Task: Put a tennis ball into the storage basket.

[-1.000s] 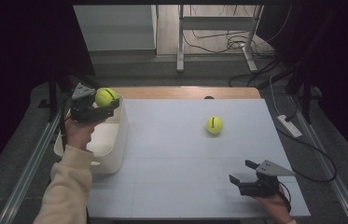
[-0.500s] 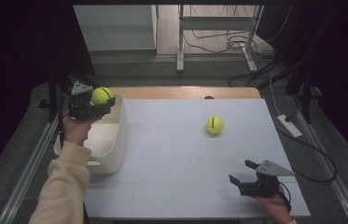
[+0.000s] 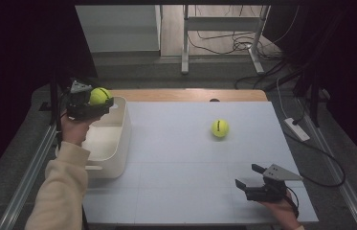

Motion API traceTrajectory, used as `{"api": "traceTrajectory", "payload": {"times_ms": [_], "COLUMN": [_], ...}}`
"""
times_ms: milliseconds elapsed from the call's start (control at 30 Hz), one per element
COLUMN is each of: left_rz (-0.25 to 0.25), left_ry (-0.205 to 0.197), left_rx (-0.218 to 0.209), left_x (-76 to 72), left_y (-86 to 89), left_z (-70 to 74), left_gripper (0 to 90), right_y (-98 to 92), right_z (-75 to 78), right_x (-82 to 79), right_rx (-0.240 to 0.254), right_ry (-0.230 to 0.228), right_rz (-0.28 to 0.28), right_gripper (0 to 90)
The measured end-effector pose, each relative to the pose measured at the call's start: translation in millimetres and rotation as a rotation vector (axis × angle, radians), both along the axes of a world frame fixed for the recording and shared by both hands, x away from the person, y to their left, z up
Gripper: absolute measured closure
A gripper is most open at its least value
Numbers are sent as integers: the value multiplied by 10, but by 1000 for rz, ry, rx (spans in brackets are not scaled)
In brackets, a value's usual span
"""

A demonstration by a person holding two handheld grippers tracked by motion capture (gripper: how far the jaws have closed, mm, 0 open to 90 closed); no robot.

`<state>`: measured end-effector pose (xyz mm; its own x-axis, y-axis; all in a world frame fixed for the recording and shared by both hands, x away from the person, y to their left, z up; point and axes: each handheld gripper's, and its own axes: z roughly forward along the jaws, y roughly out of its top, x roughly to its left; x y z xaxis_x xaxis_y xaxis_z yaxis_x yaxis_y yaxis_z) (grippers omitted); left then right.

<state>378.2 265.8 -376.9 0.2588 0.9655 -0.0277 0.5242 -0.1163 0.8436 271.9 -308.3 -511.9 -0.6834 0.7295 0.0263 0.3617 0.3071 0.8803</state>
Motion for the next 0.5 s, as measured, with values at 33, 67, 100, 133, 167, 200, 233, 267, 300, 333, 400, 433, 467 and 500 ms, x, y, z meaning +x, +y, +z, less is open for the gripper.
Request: {"api": "traceTrajectory", "payload": {"times_ms": [33,67,100,133,167,200,233,267,300,333,400,433,467,500], "left_rz": [0,3,9,9,12,17,21,24,24,24,21,21,23,25], "left_ry": [0,5,12,12,20,25,32,38,38,42,51,59,63,65], "left_rx": [0,1,3,3,5,6,4,0,0,-4,-13,-22,-25,-23], "left_x": [0,10,25,25,37,47,59,70,70,76,87,97,104,110], "left_y": [0,11,28,28,44,56,73,91,91,105,126,139,148,155], "left_z": [0,-6,-17,-17,-27,-34,-43,-51,-51,-57,-66,-74,-80,-84], "left_gripper": [263,263,263,263,263,263,263,263,263,263,263,263,263,263], "right_y": [0,0,0,0,0,0,1,1,1,1,1,1,3,4], "right_z": [0,0,0,0,0,0,-1,-1,0,-1,-1,-2,-2,-2], "right_x": [0,-1,-1,-1,-1,0,0,1,0,1,2,3,4,3], "right_rx": [0,1,1,1,1,1,1,1,1,1,1,1,1,3], "right_ry": [0,1,1,1,1,2,2,1,2,2,3,2,2,3], "right_rz": [0,0,0,0,0,0,-1,-1,-1,-2,-2,-1,-1,1], "right_gripper": [106,106,106,106,106,106,106,106,106,106,106,106,106,106]}}
